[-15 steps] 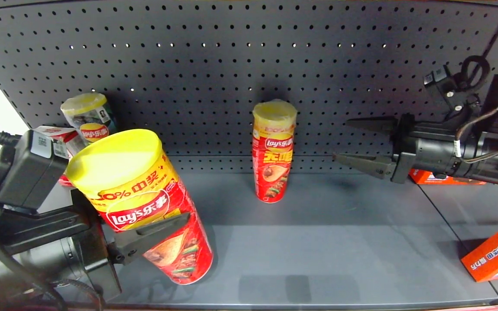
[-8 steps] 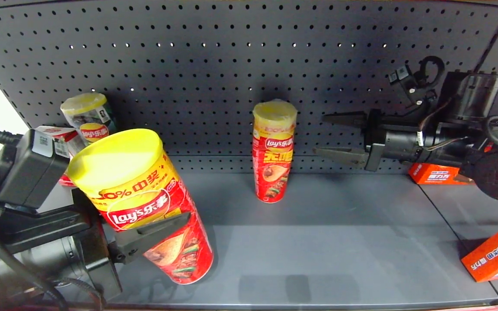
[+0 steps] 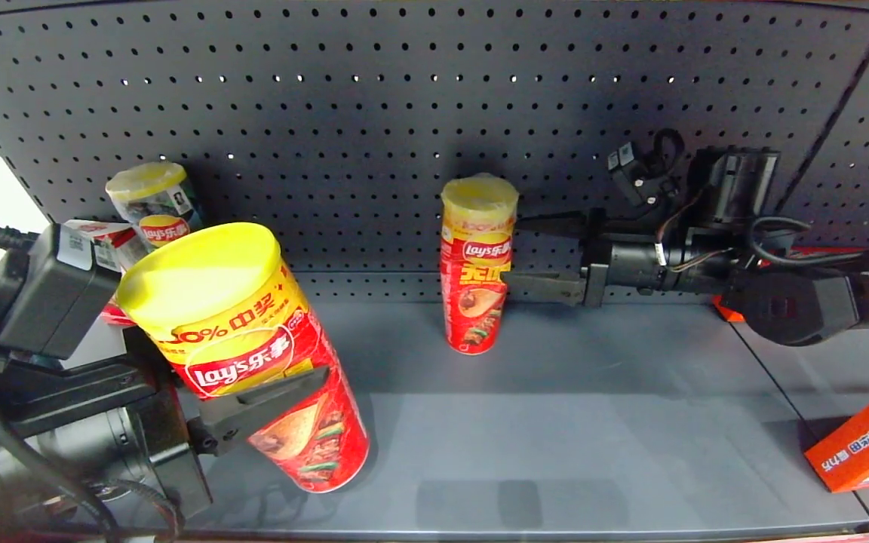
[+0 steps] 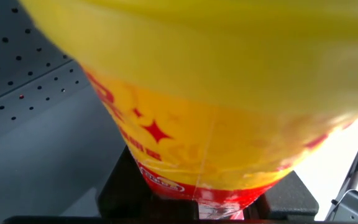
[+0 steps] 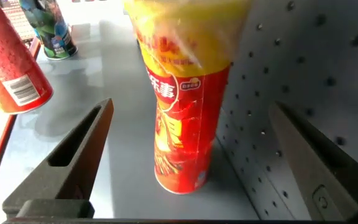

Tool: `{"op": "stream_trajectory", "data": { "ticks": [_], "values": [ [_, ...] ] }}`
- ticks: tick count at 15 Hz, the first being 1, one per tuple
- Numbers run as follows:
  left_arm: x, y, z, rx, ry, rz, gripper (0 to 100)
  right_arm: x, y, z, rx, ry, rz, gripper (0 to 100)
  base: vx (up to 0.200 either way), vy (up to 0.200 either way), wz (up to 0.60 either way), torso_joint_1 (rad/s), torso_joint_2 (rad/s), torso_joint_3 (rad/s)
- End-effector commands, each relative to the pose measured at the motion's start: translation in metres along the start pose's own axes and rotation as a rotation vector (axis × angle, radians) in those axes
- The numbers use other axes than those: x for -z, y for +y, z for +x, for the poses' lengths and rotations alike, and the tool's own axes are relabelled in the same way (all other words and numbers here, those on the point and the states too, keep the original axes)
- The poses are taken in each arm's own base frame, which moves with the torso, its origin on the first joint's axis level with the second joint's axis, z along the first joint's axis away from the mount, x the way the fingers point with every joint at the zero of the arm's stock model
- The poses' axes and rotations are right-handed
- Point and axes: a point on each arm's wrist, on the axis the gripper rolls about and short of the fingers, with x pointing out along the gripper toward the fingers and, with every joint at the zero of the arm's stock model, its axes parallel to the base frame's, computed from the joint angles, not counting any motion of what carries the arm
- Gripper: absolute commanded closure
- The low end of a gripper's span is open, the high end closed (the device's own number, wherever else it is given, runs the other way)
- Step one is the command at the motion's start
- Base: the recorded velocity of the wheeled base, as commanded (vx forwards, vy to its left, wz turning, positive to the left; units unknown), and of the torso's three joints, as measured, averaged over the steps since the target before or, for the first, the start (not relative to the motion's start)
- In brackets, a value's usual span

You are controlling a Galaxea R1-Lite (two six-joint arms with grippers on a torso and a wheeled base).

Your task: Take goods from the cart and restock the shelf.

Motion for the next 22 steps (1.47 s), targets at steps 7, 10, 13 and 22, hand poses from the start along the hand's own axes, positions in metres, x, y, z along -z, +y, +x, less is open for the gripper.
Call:
{"op": "stream_trajectory", "data": {
  "ticks": [7,10,13,22],
  "values": [
    [0.002,0.001,0.002,-0.006,0.010,-0.003,100,0.032,-0.007,0.031,-0.041,0.017,0.028,0,0.000,0.000,0.00,0.000,0.00,0.000],
    [0.002,0.001,0.003,-0.007,0.011,-0.004,100,0.043,-0.007,0.041,-0.055,0.021,0.036,0,0.000,0.000,0.00,0.000,0.00,0.000],
    [0.002,0.001,0.003,-0.007,0.011,-0.004,100,0.053,-0.012,0.048,-0.056,0.025,0.042,0,0.000,0.000,0.00,0.000,0.00,0.000],
    [0.003,0.004,0.002,-0.021,0.013,-0.006,100,0.059,-0.014,0.065,-0.068,0.016,0.037,100,0.000,0.000,0.00,0.000,0.00,0.000]
  ]
}}
